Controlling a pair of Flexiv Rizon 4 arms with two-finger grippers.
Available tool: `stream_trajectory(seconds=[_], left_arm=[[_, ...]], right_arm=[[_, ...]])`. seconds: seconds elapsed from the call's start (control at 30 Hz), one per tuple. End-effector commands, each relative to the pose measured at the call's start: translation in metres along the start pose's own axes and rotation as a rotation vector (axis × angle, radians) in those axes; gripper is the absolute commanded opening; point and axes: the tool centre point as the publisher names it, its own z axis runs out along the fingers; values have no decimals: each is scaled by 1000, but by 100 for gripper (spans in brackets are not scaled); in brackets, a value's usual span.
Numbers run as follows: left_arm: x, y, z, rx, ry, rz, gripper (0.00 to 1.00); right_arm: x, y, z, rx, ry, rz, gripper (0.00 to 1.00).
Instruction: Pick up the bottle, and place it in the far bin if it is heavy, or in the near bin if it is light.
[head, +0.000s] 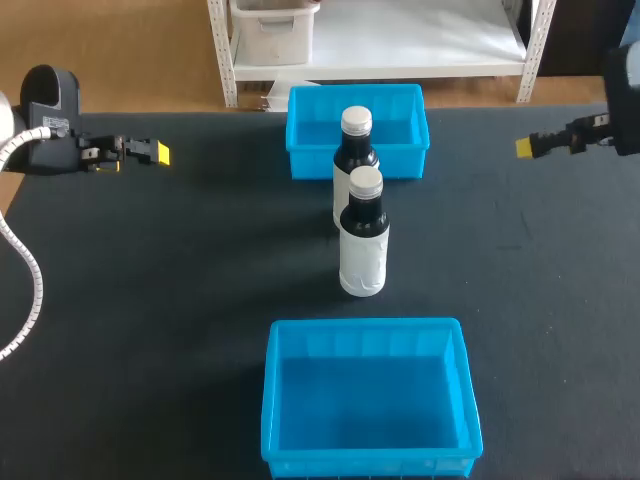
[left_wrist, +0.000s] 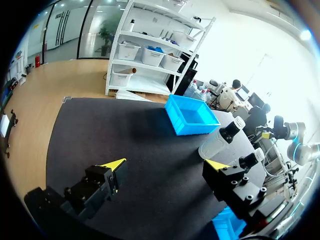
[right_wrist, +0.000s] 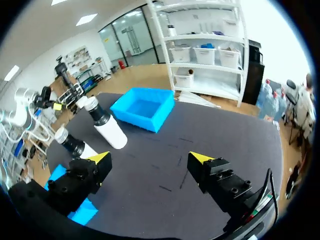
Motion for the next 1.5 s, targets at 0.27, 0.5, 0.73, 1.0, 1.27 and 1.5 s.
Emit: stream_trajectory(seconds=[0.27, 0.5, 0.73, 1.0, 1.27, 1.5], left_arm=[[0, 0, 0, 0, 0, 0, 100], [0, 0, 0, 0, 0, 0, 100], [0, 0, 0, 0, 0, 0, 100], [0, 0, 0, 0, 0, 0, 100], [0, 0, 0, 0, 0, 0, 100], [0, 0, 0, 0, 0, 0, 100]], right_arm=[[5, 2, -7, -406, 120, -611, 100], [5, 2, -7, -406, 120, -611, 100], [6, 28, 14, -429, 42, -705, 100], [15, 80, 30, -495, -5, -689, 100], [20, 127, 52, -581, 9, -715, 100], [19, 153, 63, -624, 12, -733, 100]])
